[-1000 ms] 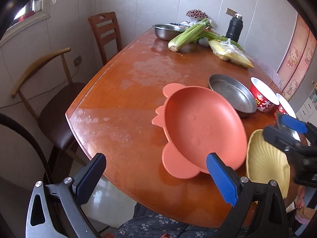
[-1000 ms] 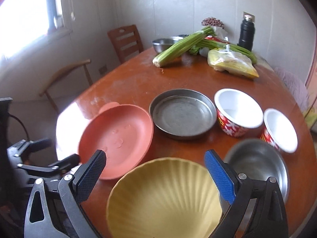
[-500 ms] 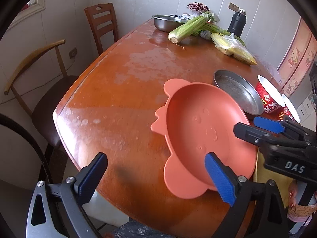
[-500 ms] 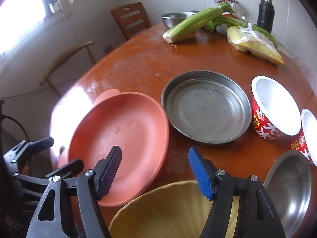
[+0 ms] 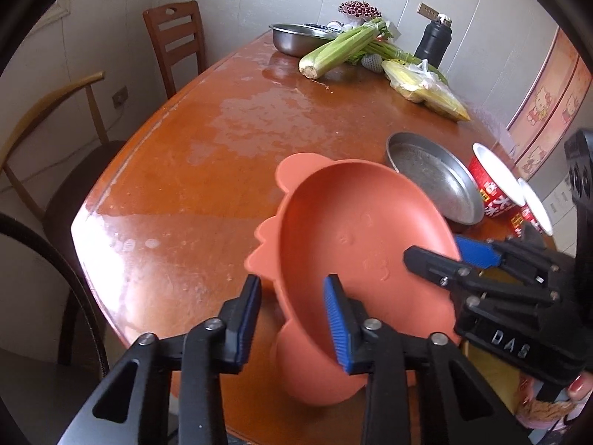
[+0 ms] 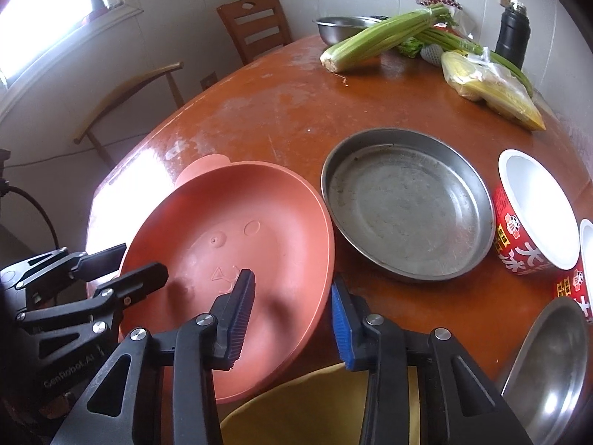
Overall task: Organize plates and bowls
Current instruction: 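Slide the orange plate across the table with the left gripper and release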
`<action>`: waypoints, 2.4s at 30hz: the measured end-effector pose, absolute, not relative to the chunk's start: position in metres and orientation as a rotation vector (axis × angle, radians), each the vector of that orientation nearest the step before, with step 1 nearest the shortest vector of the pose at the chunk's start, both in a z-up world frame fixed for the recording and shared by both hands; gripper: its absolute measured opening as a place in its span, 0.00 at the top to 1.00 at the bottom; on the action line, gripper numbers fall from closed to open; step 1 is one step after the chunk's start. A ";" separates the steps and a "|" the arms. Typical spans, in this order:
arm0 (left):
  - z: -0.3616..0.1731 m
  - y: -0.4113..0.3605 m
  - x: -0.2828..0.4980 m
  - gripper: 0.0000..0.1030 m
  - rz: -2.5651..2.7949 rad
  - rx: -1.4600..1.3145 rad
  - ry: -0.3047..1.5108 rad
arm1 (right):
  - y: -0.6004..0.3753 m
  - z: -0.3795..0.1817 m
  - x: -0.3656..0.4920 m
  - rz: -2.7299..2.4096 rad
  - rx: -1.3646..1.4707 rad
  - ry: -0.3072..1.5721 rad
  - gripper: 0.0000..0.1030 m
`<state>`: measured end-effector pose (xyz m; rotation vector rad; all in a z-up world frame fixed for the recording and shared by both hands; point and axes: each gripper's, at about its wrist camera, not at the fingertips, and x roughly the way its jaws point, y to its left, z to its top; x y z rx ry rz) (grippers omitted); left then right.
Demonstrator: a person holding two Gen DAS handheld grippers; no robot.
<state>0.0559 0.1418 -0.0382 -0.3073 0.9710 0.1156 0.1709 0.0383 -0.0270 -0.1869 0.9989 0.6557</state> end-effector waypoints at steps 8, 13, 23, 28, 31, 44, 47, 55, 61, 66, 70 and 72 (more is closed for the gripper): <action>-0.032 0.155 0.066 0.67 0.147 -0.317 0.956 | 0.052 -0.014 0.168 0.666 -0.172 0.989 0.60; -0.023 0.170 0.080 0.67 0.167 -0.315 0.932 | 0.061 -0.006 0.175 0.664 -0.124 0.994 0.60; -0.026 0.188 0.112 0.67 0.188 -0.298 0.946 | 0.076 -0.009 0.189 0.651 -0.074 1.045 0.60; -0.033 0.191 0.118 0.67 0.179 -0.301 0.959 | 0.077 -0.016 0.191 0.638 -0.068 1.072 0.60; -0.036 0.191 0.121 0.67 0.176 -0.292 0.959 | 0.079 -0.018 0.192 0.629 -0.075 1.082 0.60; -0.032 0.202 0.117 0.59 0.236 -0.261 0.947 | 0.074 -0.019 0.190 0.597 -0.074 1.089 0.60; -0.024 0.200 0.111 0.56 0.245 -0.244 0.928 | 0.067 -0.012 0.188 0.593 -0.057 1.060 0.59; -0.003 0.185 0.097 0.54 0.202 -0.224 0.890 | 0.041 0.011 0.179 0.557 -0.020 0.984 0.59; 0.010 0.162 0.085 0.53 0.138 -0.195 0.870 | 0.025 0.030 0.165 0.554 0.003 0.940 0.56; 0.019 0.138 0.074 0.53 0.072 -0.177 0.859 | 0.006 0.044 0.143 0.548 0.003 0.899 0.55; 0.021 0.117 0.068 0.51 0.006 -0.156 0.863 | -0.016 0.049 0.128 0.524 0.013 0.883 0.55; 0.020 0.106 0.064 0.50 -0.031 -0.149 0.868 | -0.026 0.050 0.121 0.512 0.017 0.880 0.54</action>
